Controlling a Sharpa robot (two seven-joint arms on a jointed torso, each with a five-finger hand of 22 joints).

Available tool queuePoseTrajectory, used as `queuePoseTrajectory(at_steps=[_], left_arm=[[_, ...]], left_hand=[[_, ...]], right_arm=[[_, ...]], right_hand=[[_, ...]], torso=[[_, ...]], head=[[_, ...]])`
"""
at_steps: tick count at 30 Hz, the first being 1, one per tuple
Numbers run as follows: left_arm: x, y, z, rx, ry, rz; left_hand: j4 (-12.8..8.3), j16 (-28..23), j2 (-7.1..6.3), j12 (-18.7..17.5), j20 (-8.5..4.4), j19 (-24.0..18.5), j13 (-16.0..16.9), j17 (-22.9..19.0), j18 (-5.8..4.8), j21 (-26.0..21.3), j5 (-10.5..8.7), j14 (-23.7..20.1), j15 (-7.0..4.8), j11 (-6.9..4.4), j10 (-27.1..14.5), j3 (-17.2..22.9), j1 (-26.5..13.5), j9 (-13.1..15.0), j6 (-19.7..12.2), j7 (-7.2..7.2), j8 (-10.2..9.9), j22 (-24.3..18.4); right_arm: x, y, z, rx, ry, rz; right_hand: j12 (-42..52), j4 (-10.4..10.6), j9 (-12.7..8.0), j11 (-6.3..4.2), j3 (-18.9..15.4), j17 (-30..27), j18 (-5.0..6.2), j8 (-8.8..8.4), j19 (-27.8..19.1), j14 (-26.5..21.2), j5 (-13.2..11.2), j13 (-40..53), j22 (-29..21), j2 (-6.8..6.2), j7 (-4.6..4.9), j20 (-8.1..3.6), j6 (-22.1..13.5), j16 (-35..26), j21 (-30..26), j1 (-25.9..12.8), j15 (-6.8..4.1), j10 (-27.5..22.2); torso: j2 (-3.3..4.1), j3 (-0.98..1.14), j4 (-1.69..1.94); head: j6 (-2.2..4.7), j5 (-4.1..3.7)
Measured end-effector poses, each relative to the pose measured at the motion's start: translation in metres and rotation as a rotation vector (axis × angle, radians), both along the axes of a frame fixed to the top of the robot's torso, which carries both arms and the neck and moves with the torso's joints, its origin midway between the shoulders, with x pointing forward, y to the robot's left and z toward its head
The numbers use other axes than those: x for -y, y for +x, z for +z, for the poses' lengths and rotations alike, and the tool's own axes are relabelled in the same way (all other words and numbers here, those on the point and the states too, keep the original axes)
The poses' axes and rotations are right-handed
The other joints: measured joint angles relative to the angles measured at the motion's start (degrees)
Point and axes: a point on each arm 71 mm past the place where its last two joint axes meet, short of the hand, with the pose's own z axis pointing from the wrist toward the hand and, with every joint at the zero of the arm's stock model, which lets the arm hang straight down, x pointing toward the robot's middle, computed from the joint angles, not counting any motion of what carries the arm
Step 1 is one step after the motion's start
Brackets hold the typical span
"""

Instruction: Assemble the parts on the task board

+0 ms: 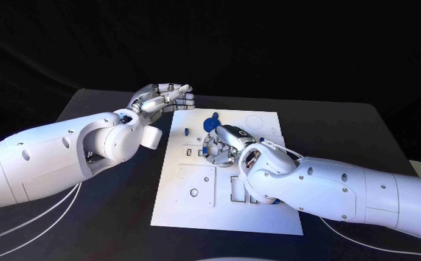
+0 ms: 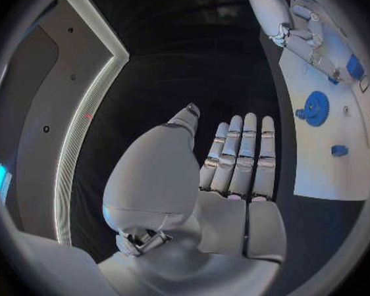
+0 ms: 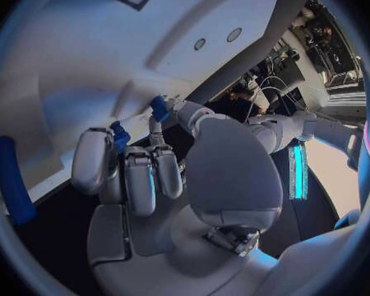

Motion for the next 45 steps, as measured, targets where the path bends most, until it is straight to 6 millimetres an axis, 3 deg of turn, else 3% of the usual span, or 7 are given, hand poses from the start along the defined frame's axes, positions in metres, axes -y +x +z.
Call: queuePoseTrajectory(at_steps=[18,25,31,34,37,42,45], left_arm=[[0.000,0.000,0.000,0.000,0.001,0.001],[0.000,0.001,0.000,-0.001,0.001,0.001],[0.000,0.001,-0.001,-0.001,0.001,0.001],[0.000,0.001,-0.001,-0.001,0.002,0.001],[-0.001,0.001,-0.001,0.001,0.011,0.001],[-0.005,0.003,-0.003,0.009,0.066,-0.004],[-0.008,0.005,-0.005,0.006,0.125,-0.012]], left_hand=[[0.1,-0.3,0.23,0.0,0.00,0.0,0.0,0.1,0.00,0.0,0.00,0.0,0.00,0.00,0.0,-0.4,-0.2,0.1,0.0,0.00,0.0,-0.1],[0.1,-0.3,0.23,0.0,0.00,0.0,0.0,0.1,0.00,0.0,0.00,0.0,0.00,0.00,0.0,-0.4,-0.2,0.1,0.0,0.00,0.0,-0.1],[0.1,-0.3,0.23,0.0,0.00,0.0,0.0,0.1,0.00,0.0,0.00,0.0,0.00,0.00,0.0,-0.4,-0.2,0.1,0.0,0.00,0.0,-0.1],[0.1,-0.3,0.23,0.0,0.00,0.0,0.0,0.1,0.00,0.0,0.00,0.0,0.00,0.00,0.0,-0.4,-0.2,0.1,0.0,0.00,0.0,-0.1],[0.4,-0.3,0.25,-0.1,0.02,0.0,0.0,0.2,0.00,-0.2,0.00,0.0,0.00,0.13,0.1,-1.2,-0.2,0.2,0.0,0.00,0.0,-0.1],[2.9,1.0,0.48,-0.7,-0.74,3.7,0.3,1.8,-0.01,1.2,-1.24,3.7,-1.44,-0.76,2.5,-5.2,-2.3,1.0,2.6,0.34,0.6,0.0],[3.3,3.1,1.62,0.3,-2.74,8.8,1.0,3.8,-0.02,3.4,3.93,9.5,-3.65,-3.03,8.0,-6.2,-1.3,1.8,6.5,-1.54,1.7,0.8]], right_arm=[[0.001,0.000,-0.001,-0.003,-0.003,-0.003],[0.001,0.000,-0.001,-0.004,-0.001,-0.001],[0.001,-0.001,-0.001,-0.005,0.001,0.001],[0.001,-0.002,0.000,-0.004,0.005,0.002],[0.006,-0.005,0.002,0.002,0.018,0.002],[0.022,-0.008,0.014,0.024,0.072,0.003],[0.034,-0.006,0.031,0.044,0.125,0.009]], right_hand=[[-0.8,0.0,-0.6,0.71,0.0,0.0,0.00,-1.12,-0.2,0.0,-0.7,0.0,-0.3,-0.77,0.71,0.22,-1.5,0.0,-0.6,-0.8,0.42,-0.7],[-1.1,1.4,-1.7,1.12,-3.2,0.0,-0.01,-2.50,-0.4,0.0,-6.3,0.0,-0.5,-1.74,1.32,1.03,-4.0,0.0,-1.2,-1.7,1.26,-1.1],[-1.1,2.8,-2.5,1.32,-7.8,0.0,-0.01,-3.11,-0.4,0.0,-7.3,0.0,-0.5,-1.70,1.56,1.04,-5.1,0.0,-1.4,-1.7,1.28,-1.3],[-1.3,4.7,-3.7,2.03,-13.9,0.0,-0.01,-4.01,-0.4,0.0,-7.3,0.0,-0.5,0.02,1.87,1.69,-7.0,0.0,-1.9,0.6,1.67,-1.7],[-1.8,9.1,-5.6,2.55,-23.0,0.0,0.00,-4.55,-0.4,0.0,-8.5,0.0,-0.4,1.75,2.60,2.07,-9.4,0.0,-2.4,6.1,2.50,-2.0],[-2.3,10.6,-6.4,2.61,-25.0,0.0,0.00,-3.29,-0.7,0.0,-5.9,0.0,-1.1,3.33,2.38,2.26,-8.2,0.0,-3.6,9.7,2.50,-2.3],[-4.1,10.5,-6.4,2.21,-23.6,0.0,0.09,-2.18,-2.3,0.0,-4.4,0.0,-3.3,4.32,1.84,1.84,-6.9,-0.3,-6.6,10.7,2.50,-4.1]], torso=[[0.02,0.02,0.00],[0.03,-0.01,0.01],[0.04,-0.02,0.01],[0.05,-0.02,0.01],[0.04,0.02,0.01],[-0.09,0.09,-0.03],[-0.28,0.17,-0.14]], head=[[0.04,-0.11],[0.02,-0.11],[0.03,-0.11],[-0.02,-0.15],[-0.05,-0.24],[0.07,-0.41],[0.24,-0.34]])
